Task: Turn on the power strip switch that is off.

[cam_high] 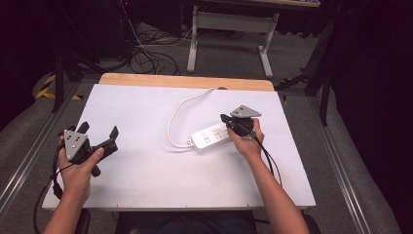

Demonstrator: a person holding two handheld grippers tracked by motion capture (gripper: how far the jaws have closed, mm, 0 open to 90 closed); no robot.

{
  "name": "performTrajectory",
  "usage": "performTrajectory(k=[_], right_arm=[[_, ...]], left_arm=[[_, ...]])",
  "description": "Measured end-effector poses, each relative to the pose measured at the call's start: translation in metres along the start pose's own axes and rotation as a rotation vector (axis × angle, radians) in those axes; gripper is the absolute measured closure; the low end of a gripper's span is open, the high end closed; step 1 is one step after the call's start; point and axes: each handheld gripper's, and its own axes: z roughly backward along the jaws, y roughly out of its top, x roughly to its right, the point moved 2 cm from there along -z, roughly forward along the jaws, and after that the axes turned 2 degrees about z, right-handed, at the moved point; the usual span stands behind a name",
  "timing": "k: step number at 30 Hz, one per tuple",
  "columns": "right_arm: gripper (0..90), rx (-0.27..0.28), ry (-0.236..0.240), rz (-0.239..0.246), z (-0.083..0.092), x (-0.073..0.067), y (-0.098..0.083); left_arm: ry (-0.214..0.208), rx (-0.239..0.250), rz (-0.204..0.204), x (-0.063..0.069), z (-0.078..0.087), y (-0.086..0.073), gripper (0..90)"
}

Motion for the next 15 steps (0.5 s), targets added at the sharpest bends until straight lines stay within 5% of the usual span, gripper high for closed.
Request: performTrajectory(k=[10,15], right_arm=[[90.0,0.181,0.005,-0.009,0.05,-0.002,0.007],[90.0,0.205,0.013,-0.005,0.066,-0.005,0.005]], left_arm=[[-0.004,0.006,0.007,0.0,0.0,0.001,7.1],[-0.005,0.006,0.004,0.0,0.0,0.001,7.1]])
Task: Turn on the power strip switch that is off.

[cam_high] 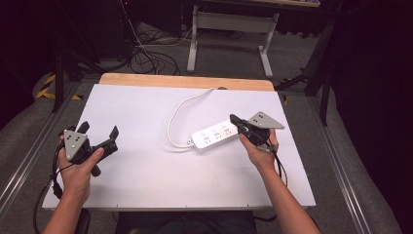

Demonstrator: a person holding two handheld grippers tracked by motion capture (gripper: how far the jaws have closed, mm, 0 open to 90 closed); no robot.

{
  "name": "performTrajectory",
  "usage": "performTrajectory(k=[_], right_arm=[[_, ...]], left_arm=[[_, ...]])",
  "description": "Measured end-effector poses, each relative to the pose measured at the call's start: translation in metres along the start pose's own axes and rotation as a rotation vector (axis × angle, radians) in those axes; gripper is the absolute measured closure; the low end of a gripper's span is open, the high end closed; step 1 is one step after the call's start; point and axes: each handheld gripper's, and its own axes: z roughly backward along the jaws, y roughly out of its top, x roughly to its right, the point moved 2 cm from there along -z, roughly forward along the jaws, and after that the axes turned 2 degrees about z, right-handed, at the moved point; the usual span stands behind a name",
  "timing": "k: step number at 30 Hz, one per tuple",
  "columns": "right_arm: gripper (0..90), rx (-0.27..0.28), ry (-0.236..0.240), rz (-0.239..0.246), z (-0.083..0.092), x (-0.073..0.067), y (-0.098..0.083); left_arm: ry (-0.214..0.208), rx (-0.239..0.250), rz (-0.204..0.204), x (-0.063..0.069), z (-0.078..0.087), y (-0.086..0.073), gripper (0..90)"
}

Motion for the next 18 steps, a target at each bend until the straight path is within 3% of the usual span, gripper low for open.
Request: performTrajectory(k=[13,18], right_arm=[[90.0,0.106,-0.002,-0.046,0.045,0.001,-0.002],[90.0,0.123,-0.02,-0.061,0.058,0.004,-0.007]], left_arm=[[0.002,0.003,0.002,0.0,0.0,0.0,7.2],[-0.003,0.0,0.001,0.001,-0.001,0.001,7.2]])
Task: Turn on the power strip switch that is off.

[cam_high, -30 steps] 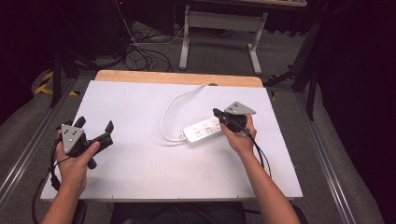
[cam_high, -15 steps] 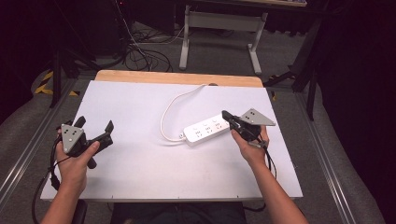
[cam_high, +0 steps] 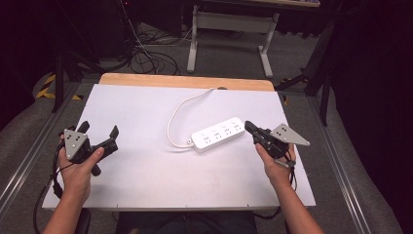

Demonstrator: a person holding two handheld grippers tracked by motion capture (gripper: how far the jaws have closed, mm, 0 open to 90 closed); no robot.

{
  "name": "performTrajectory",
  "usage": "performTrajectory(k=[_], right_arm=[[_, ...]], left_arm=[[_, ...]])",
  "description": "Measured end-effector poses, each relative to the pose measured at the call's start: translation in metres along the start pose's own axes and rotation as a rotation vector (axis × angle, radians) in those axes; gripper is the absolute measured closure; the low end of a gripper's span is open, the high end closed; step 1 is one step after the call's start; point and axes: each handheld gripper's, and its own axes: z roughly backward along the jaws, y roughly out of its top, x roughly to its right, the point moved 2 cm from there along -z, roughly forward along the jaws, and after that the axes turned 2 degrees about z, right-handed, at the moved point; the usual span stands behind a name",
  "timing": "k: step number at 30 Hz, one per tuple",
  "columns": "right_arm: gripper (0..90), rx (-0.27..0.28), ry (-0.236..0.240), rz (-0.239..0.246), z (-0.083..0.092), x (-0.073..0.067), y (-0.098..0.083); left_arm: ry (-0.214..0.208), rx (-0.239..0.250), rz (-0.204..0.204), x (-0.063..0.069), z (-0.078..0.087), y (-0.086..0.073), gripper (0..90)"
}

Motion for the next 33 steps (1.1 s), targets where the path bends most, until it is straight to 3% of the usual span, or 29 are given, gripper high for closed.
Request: performTrajectory(k=[7,21,25,30,33], right_arm=[[90.0,0.038,-0.019,-0.046,0.008,0.005,0.0],[87.6,0.077,-0.035,-0.043,0.021,0.004,-0.001],[67.8,0.088,-0.058,-0.064,0.02,0.004,-0.002],[57.8,0.082,-0.07,-0.099,0.024,0.006,-0.004],[45.8,0.088,-0.083,-0.109,0.027,0.009,-0.004]], left_arm=[[0.0,0.001,0.0,-0.001,0.0,0.0,7.1],[-0.005,0.002,-0.004,0.0,-0.002,0.001,7.2],[-0.007,0.001,-0.002,0.0,-0.002,0.001,7.1],[-0.008,0.0,-0.005,0.0,-0.002,0.001,7.1],[-0.009,0.001,-0.004,0.001,-0.002,0.001,7.1]])
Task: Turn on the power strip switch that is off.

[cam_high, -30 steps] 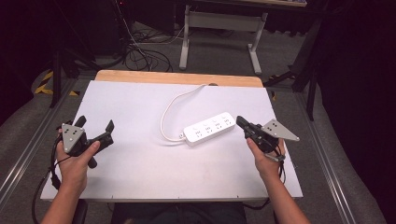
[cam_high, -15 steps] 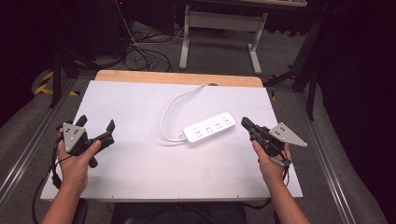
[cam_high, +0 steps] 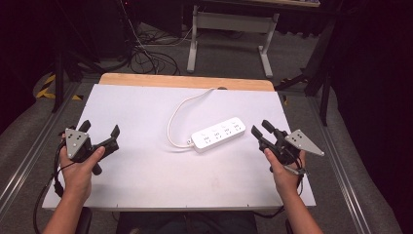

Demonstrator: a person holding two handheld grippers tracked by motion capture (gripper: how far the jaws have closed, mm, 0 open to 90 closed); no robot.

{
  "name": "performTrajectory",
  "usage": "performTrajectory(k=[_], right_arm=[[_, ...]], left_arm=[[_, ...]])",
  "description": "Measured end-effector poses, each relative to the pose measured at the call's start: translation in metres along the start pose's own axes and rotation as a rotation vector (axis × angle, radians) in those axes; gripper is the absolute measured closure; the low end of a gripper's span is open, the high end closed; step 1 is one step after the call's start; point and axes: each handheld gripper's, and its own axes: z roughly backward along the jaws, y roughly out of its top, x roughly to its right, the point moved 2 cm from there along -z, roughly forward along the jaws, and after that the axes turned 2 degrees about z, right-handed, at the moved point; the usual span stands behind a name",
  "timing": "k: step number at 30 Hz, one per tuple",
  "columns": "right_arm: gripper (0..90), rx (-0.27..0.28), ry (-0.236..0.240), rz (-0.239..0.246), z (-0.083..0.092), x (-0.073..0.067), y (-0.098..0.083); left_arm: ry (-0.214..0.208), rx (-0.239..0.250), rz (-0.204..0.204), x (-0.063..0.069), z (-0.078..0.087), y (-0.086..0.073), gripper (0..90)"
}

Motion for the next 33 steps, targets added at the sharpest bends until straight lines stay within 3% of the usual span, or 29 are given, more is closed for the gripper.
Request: performTrajectory(k=[4,11,18,33], right_arm=[[32.2,-0.014,-0.002,-0.022,-0.0018,0.0005,-0.0022],[22.9,-0.014,0.002,-0.01,-0.0035,-0.0003,-0.0027],[5.5,-0.013,0.061,0.017,-0.0039,-0.002,-0.0038],[2.3,-0.011,0.094,0.037,-0.0038,-0.003,-0.0048]], left_arm=[[0.003,0.0,0.001,-0.0004,0.0004,0.0,7.1],[0.004,0.002,0.001,-0.0013,0.0004,0.0002,7.1],[0.006,0.003,0.004,-0.0016,0.0003,0.0001,7.1],[0.004,0.002,0.004,-0.0012,-0.0003,0.0,7.1]])
